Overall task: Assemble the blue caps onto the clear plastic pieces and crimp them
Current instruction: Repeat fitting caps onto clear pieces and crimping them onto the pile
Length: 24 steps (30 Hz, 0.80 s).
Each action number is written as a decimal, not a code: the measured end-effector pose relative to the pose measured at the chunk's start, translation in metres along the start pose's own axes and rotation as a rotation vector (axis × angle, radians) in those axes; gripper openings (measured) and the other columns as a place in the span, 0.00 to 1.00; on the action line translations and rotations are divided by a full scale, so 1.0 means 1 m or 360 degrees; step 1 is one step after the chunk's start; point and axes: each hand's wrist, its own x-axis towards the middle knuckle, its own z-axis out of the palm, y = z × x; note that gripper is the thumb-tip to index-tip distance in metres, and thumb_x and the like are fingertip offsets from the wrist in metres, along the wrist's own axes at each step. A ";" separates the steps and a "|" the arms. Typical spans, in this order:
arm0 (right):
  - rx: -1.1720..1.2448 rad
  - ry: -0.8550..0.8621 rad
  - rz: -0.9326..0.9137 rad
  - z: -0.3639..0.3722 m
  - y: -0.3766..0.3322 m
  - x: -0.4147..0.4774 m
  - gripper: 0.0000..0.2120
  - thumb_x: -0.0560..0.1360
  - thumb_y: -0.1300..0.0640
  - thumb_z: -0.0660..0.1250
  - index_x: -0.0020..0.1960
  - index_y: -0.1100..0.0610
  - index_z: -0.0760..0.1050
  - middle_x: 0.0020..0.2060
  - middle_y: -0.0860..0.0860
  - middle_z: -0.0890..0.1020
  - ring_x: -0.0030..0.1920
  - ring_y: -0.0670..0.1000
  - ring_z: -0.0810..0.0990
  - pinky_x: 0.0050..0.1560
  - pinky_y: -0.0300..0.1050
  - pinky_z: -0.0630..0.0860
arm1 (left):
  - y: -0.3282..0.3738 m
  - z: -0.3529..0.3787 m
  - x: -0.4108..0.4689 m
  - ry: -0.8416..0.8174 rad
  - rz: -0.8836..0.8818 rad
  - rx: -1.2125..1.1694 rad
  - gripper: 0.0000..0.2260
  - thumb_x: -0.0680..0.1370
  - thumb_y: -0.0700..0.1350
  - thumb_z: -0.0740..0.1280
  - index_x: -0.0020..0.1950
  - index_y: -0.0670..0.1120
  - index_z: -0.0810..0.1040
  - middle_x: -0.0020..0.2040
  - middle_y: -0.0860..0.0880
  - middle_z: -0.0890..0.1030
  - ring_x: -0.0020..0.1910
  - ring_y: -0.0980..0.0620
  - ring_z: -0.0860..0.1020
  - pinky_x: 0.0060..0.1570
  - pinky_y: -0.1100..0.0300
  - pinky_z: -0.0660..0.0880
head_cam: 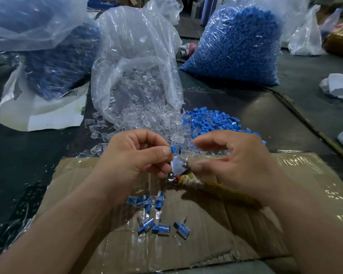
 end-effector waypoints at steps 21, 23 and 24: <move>-0.0960 -0.0457 0.0246 0.003 0.011 -0.001 0.06 0.67 0.50 0.65 0.44 0.46 0.72 0.40 0.42 0.72 0.42 0.44 0.71 0.41 0.45 0.73 | -0.001 -0.005 0.004 0.0185 0.0065 -0.0127 0.04 0.61 0.38 0.69 0.29 0.47 0.81 0.30 0.43 0.81 0.27 0.51 0.80 0.24 0.65 0.75; -0.0999 -0.0395 0.0220 0.007 0.012 -0.001 0.05 0.70 0.51 0.63 0.46 0.46 0.71 0.41 0.42 0.72 0.43 0.45 0.71 0.43 0.46 0.74 | -0.001 -0.004 0.004 0.0185 0.0096 -0.0127 0.05 0.62 0.38 0.68 0.29 0.47 0.81 0.30 0.43 0.81 0.27 0.51 0.80 0.25 0.65 0.75; -0.0997 -0.0371 0.0216 0.007 0.013 -0.001 0.05 0.71 0.51 0.63 0.47 0.45 0.71 0.42 0.42 0.71 0.44 0.45 0.71 0.42 0.45 0.73 | -0.001 -0.005 0.004 0.0189 0.0117 -0.0122 0.05 0.62 0.38 0.68 0.29 0.47 0.81 0.31 0.44 0.81 0.27 0.51 0.80 0.26 0.65 0.75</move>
